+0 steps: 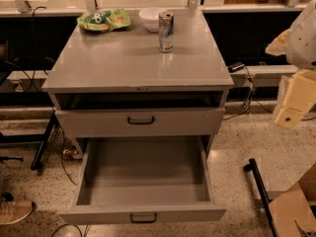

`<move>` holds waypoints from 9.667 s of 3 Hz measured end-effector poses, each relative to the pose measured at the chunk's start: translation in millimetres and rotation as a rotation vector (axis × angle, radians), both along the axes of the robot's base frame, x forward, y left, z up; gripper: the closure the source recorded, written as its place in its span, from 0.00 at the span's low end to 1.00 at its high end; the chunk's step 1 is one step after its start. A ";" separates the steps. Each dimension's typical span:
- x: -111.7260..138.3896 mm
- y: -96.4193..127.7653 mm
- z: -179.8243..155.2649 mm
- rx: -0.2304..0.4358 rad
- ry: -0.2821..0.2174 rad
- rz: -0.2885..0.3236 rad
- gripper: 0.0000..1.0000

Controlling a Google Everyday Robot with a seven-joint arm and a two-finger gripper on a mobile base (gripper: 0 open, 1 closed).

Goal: Close middle drawer

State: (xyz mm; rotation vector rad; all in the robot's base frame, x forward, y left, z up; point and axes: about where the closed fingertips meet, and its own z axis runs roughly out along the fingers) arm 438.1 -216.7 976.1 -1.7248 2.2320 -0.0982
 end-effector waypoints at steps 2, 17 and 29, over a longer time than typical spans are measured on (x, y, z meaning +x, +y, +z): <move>-2.4 8.7 -39.7 0.050 0.046 -0.021 0.00; -68.3 66.3 -564.7 0.308 0.441 -0.425 1.00; 142.4 102.9 -578.3 0.442 -0.147 -0.178 1.00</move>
Offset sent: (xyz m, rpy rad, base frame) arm -0.0080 0.0312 -0.1497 0.1788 0.2004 -0.0696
